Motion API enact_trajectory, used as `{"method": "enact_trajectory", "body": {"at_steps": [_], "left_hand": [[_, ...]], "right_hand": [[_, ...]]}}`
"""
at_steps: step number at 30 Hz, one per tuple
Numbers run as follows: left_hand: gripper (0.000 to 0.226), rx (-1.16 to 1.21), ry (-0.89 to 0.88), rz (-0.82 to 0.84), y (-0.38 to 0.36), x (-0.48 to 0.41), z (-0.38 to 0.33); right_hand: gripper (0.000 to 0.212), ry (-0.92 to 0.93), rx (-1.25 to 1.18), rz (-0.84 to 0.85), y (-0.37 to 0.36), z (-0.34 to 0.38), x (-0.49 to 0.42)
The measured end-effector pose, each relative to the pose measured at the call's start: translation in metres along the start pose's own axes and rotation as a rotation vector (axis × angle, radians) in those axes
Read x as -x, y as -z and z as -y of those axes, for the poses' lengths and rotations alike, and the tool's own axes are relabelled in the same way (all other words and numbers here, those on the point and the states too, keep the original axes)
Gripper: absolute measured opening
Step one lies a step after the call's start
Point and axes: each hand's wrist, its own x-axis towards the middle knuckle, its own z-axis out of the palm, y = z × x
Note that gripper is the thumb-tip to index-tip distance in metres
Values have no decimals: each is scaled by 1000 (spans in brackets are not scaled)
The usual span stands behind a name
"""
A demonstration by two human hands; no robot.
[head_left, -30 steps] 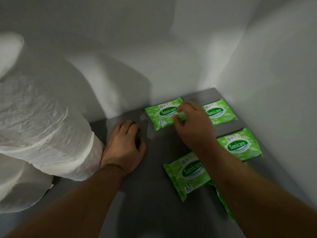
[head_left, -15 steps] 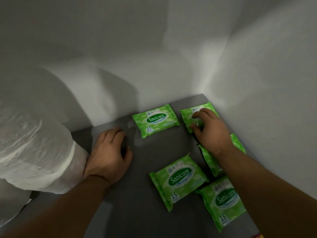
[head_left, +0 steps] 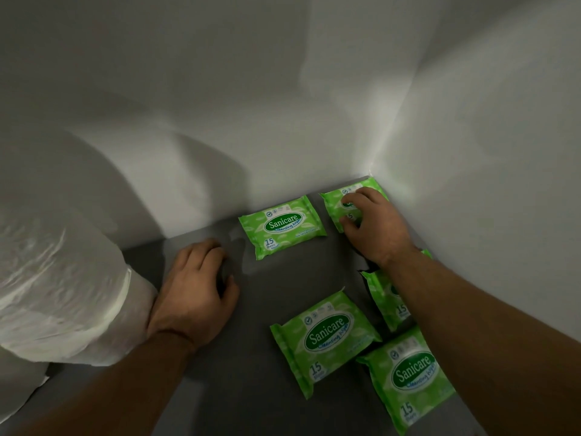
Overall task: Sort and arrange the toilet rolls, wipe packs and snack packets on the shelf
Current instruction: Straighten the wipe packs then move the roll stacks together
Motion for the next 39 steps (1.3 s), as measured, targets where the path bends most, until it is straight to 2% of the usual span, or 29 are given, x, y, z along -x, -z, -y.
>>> {"method": "enact_trajectory", "body": {"at_steps": [13,17,20,25,29,39], "left_hand": [[51,14,6,3,1,1,-1],[51,17,6,-4,2,1,-2],[47,13,5,-3,2,2,-1],[44,23,18,-1,2,2,-1],[44,21,13,-5,1,1,-1],[45,26,9,-1,1,0,1]], "right_hand": [[35,5,67,47,5,1,-4],[31,-20,-47,-145,22,27,22],[15,14,-146,-233,38,66,80],[18,-88,-173,-19,36,110,189],[30,-74,-136,122,18,113,212],[45,-138,-72,109,-7,112,163]]}}
